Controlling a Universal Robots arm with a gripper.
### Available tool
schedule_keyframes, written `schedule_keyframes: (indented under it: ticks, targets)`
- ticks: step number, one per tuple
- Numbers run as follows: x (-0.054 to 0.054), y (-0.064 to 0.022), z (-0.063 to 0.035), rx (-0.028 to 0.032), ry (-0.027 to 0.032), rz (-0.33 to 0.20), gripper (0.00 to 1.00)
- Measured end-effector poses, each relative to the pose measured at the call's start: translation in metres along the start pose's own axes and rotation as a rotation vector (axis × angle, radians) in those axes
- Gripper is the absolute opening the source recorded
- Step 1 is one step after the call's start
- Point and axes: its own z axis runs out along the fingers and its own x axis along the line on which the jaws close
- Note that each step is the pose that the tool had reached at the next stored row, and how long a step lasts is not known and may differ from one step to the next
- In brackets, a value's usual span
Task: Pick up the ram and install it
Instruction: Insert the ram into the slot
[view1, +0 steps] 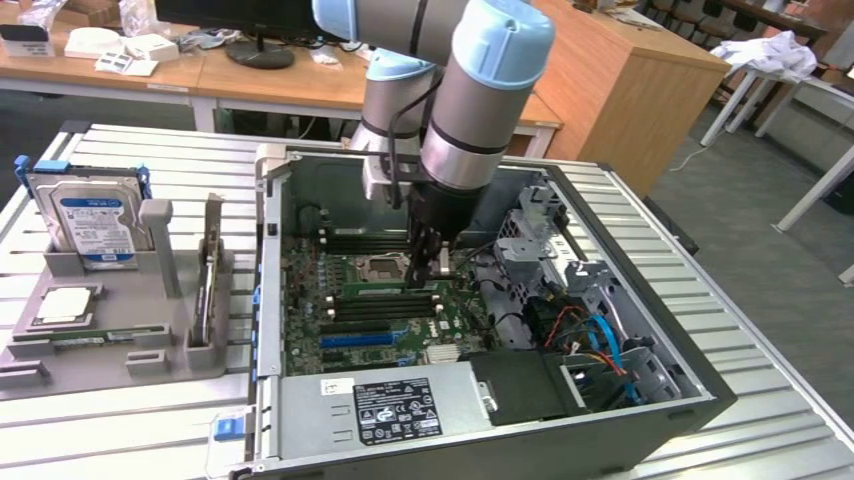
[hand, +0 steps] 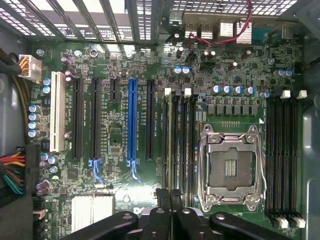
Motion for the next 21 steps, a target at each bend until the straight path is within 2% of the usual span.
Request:
schedule_keyframes:
  ticks: [7,15,21]
  targets:
    - [0.0001,0.0003,0.0003,0.0008,0.0000,0.000,0.12]
    - [0.0003,0.0005,0.0047,0.0055,0.0000,0.000,0.12]
    - [0.0003,0.0005,0.0063,0.0067,-0.0003,0.000,0.12]
